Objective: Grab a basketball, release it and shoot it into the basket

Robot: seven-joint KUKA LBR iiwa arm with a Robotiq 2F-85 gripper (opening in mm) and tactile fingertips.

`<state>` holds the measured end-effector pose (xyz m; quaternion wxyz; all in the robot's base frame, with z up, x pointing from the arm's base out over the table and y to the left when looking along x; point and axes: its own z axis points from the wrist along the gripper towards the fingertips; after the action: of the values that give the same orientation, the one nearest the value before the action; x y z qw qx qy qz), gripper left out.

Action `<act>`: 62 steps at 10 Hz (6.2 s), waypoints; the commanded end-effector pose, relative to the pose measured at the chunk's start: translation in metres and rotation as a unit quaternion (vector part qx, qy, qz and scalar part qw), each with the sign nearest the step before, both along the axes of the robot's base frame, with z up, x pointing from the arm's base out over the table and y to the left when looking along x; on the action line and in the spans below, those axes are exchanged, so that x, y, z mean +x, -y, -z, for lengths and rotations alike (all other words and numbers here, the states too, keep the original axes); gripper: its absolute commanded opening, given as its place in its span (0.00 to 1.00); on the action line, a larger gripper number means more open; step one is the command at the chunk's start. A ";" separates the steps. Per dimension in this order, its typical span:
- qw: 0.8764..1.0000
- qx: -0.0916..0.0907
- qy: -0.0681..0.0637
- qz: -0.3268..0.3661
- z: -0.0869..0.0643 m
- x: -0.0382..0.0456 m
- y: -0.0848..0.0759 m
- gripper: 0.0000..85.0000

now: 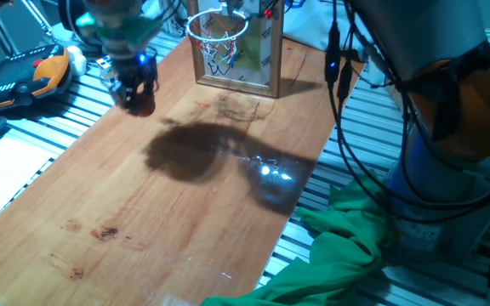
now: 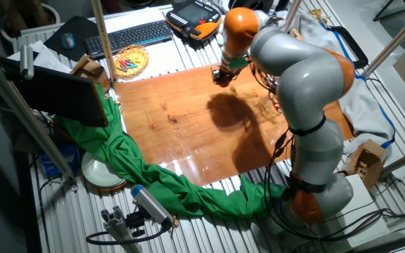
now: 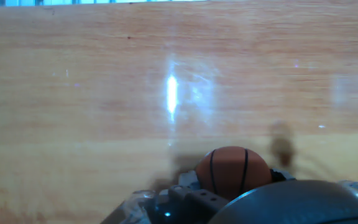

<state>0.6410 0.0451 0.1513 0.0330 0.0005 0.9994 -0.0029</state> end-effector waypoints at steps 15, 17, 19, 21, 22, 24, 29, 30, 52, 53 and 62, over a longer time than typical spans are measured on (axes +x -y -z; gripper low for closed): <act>1.000 -0.015 0.011 0.023 -0.052 -0.0247 0.040 0.01; 1.000 0.001 0.010 0.028 -0.052 -0.0247 0.040 0.01; 0.999 0.001 0.014 0.033 -0.052 -0.0247 0.040 0.01; 0.999 -0.003 0.006 0.036 -0.072 -0.0320 0.044 0.01; 0.999 0.000 0.000 0.039 -0.084 -0.0342 0.050 0.01; 0.999 -0.004 -0.004 0.036 -0.105 -0.0385 0.063 0.01; 0.999 -0.005 -0.005 0.034 -0.136 -0.0515 0.087 0.01; 0.999 -0.009 -0.005 0.032 -0.139 -0.0535 0.091 0.01; 0.999 -0.020 -0.015 0.029 -0.167 -0.0762 0.158 0.01; 0.999 -0.020 -0.015 0.024 -0.163 -0.0769 0.165 0.01; 1.000 -0.023 -0.016 0.010 -0.146 -0.0804 0.192 0.01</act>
<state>0.5605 -0.1472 0.2975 0.0171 0.0085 0.9995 -0.0263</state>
